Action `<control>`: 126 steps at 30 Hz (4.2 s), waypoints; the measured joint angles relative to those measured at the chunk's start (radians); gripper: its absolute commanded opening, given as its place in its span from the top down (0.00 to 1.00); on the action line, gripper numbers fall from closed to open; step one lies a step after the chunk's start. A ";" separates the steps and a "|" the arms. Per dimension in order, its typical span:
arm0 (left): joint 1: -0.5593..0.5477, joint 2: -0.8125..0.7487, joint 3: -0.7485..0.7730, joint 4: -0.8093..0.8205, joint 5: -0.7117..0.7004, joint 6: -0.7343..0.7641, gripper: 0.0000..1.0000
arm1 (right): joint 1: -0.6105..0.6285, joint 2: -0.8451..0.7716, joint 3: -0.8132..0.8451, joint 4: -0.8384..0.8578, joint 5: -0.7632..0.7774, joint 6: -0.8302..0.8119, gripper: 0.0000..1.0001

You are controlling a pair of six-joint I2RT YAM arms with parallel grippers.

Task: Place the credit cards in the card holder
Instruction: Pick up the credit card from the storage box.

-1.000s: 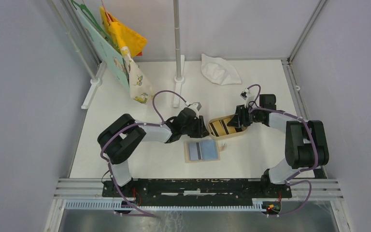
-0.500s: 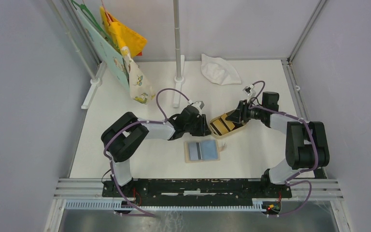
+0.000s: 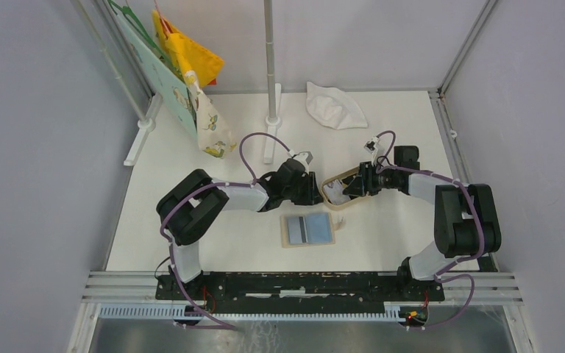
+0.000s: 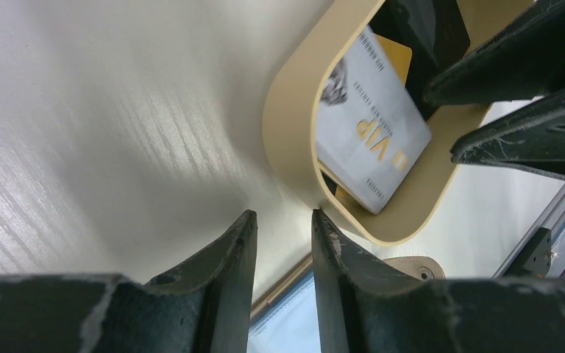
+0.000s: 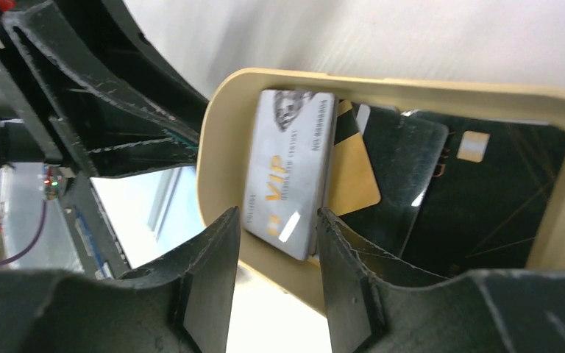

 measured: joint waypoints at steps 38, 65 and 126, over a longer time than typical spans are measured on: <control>0.000 0.027 0.037 -0.016 0.008 0.016 0.61 | 0.048 0.059 0.084 -0.006 -0.098 -0.041 0.53; 0.000 0.031 0.050 -0.023 0.008 0.017 0.62 | 0.073 0.122 0.069 -0.016 -0.106 -0.021 0.50; -0.048 -0.557 -0.262 0.020 -0.037 0.064 0.56 | -0.132 0.059 0.089 -0.093 -0.039 -0.047 0.98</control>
